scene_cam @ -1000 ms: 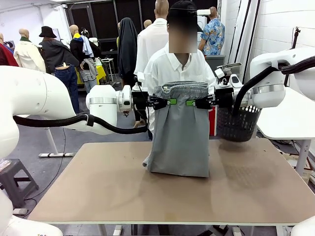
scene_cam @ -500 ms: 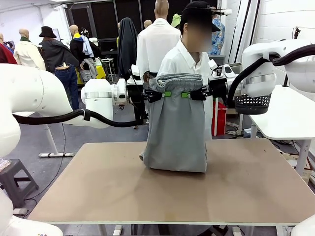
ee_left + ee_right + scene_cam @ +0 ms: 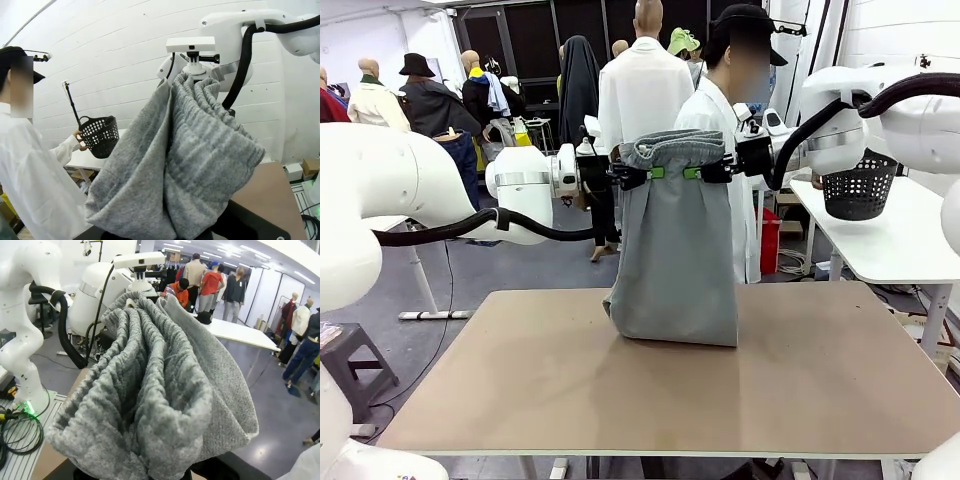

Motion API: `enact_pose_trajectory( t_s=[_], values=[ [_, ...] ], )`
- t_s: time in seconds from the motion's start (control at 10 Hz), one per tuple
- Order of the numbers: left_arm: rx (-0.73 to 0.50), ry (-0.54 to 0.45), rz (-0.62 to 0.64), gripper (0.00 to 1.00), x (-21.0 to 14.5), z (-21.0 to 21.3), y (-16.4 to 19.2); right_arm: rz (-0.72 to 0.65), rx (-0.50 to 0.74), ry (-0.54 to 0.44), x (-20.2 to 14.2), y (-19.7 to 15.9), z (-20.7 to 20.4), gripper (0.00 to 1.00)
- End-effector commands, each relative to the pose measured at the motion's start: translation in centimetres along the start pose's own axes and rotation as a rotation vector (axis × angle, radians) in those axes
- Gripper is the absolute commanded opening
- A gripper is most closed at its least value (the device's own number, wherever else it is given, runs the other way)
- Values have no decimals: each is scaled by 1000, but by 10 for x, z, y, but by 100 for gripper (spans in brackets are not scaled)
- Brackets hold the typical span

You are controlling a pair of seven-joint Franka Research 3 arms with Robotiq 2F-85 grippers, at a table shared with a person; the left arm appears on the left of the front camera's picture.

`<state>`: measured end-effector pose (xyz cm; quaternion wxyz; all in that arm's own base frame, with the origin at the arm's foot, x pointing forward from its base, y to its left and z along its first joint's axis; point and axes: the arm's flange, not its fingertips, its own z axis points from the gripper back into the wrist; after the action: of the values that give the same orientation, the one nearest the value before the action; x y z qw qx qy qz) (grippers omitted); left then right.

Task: Fold the training pants.
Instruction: Fold the Training pants in half.

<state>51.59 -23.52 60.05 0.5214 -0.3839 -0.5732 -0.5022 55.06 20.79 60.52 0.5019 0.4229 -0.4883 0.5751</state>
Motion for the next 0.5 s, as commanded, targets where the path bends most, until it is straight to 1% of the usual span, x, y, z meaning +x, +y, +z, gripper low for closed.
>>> enact_pose_trajectory(
  t_s=[0.0,0.1,0.4],
  values=[
    [33,-28,16,0,9,-6,-1,-13,-11,6,8,-7,-3,0],
    [0,0,0,0,0,0,0,0,0,0,0,0,0,0],
    [0,0,0,0,0,0,0,0,0,0,0,0,0,0]
  ],
)
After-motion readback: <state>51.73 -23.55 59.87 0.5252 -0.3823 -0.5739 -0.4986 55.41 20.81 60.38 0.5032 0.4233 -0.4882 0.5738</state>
